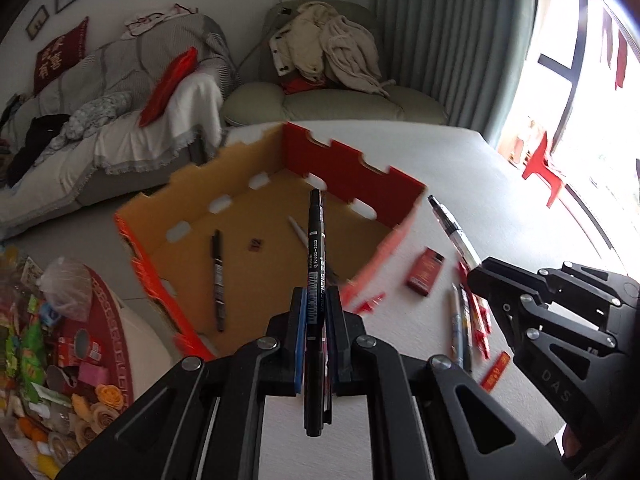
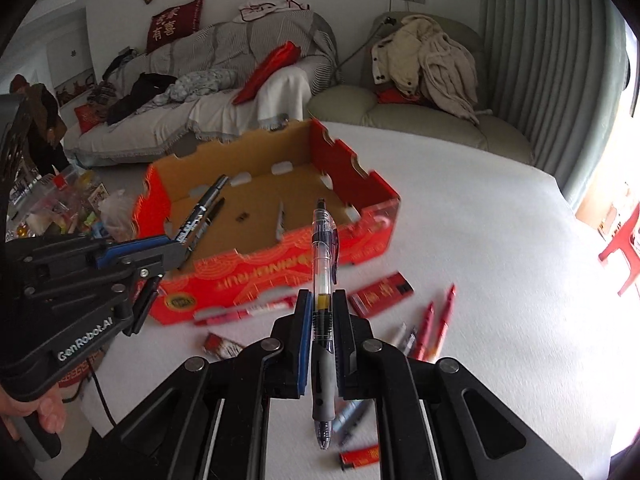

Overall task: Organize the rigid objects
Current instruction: 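Lift both held pens and carry them over the red cardboard box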

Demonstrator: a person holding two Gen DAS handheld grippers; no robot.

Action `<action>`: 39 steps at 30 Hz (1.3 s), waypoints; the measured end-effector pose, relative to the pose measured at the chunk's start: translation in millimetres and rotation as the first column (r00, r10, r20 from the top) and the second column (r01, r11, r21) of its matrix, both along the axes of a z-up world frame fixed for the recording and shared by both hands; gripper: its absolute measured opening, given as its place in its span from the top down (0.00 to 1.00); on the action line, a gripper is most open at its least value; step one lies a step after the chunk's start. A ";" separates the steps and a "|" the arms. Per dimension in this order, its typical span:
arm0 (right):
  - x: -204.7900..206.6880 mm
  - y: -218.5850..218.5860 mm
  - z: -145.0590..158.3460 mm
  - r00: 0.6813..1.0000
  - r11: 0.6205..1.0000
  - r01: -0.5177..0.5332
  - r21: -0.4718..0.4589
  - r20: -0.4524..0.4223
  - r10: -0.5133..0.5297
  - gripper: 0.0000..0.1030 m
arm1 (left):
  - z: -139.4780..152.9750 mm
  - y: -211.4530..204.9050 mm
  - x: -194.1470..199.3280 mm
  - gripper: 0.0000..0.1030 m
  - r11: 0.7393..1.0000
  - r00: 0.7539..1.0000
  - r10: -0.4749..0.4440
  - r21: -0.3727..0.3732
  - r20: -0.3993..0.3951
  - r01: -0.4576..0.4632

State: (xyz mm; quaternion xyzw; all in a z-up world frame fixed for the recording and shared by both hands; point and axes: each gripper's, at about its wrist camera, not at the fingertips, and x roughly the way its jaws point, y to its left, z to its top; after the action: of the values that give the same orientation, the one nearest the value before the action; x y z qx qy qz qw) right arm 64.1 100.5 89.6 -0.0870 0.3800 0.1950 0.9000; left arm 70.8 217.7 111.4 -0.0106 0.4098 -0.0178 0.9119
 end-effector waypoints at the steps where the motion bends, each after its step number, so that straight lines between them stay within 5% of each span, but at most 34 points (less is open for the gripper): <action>1: 1.9 4.2 1.8 1.000 1.000 -0.004 0.001 0.002 0.004 0.90 | 2.8 5.0 2.0 0.91 1.000 1.000 0.007 0.002 0.003 -0.007; 11: 39.2 58.3 15.5 0.997 0.996 -0.077 0.033 0.014 0.076 0.90 | 17.4 42.8 32.8 0.91 0.998 0.998 0.065 0.011 0.015 -0.065; 39: 111.0 84.4 -28.8 0.991 0.993 -0.112 0.023 -0.066 0.113 0.90 | -47.0 59.5 102.6 0.91 0.992 0.988 0.125 -0.012 -0.092 -0.127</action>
State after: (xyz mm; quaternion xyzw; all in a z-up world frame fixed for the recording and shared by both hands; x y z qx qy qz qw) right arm 175.1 185.0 60.9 -0.0928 0.4024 0.2519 0.8752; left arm 173.3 277.2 64.4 -0.0452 0.4491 0.0367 0.8916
